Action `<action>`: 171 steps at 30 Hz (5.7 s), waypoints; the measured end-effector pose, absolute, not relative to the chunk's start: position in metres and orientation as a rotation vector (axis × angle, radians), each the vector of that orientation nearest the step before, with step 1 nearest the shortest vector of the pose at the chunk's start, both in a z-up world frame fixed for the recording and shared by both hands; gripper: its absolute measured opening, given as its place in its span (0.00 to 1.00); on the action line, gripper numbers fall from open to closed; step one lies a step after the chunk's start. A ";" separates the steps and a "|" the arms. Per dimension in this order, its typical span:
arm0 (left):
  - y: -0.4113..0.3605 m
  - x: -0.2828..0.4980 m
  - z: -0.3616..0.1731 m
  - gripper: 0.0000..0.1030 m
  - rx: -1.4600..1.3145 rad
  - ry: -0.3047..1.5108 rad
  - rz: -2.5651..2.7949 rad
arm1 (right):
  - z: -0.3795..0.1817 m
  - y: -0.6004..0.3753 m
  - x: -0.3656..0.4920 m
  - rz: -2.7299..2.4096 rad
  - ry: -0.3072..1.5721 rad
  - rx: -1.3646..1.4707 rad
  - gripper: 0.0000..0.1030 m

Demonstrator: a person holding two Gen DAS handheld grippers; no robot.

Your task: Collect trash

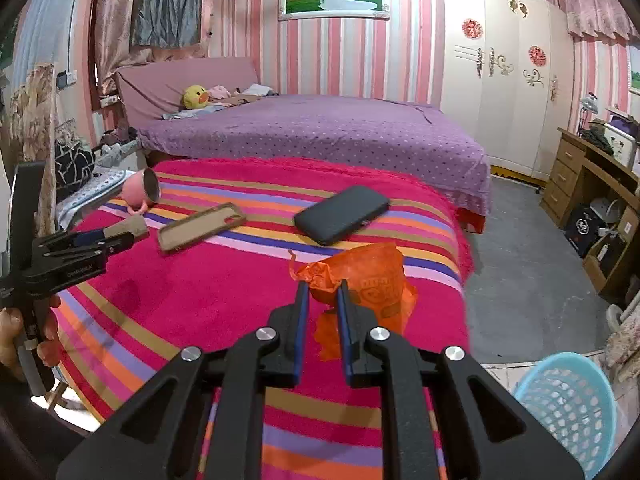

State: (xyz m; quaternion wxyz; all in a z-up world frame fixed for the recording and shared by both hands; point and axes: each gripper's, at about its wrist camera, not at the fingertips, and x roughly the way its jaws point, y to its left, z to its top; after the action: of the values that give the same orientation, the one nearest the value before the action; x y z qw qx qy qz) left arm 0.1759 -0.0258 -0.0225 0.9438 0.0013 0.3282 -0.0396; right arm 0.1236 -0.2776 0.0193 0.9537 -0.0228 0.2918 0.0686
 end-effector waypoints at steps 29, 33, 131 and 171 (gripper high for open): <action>-0.254 0.131 0.001 0.45 0.094 0.592 -0.457 | 0.010 -0.505 0.012 -0.196 0.615 0.030 0.14; -0.299 0.120 0.000 0.45 0.113 0.568 -0.519 | -0.005 -0.529 0.003 -0.232 0.633 0.059 0.14; -0.117 0.020 0.000 0.95 0.092 0.436 -0.324 | -0.033 -0.402 -0.045 -0.232 0.510 0.227 0.87; -0.109 -0.019 0.004 0.95 0.098 0.375 -0.258 | 0.010 -0.326 -0.086 -0.186 0.400 0.101 0.95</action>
State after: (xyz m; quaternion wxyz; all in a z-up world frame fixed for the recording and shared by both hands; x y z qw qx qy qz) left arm -0.0188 -0.1088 0.0044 0.9730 0.0486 0.1859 -0.1277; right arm -0.0863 -0.3260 0.0096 0.9745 0.0500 0.1983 -0.0922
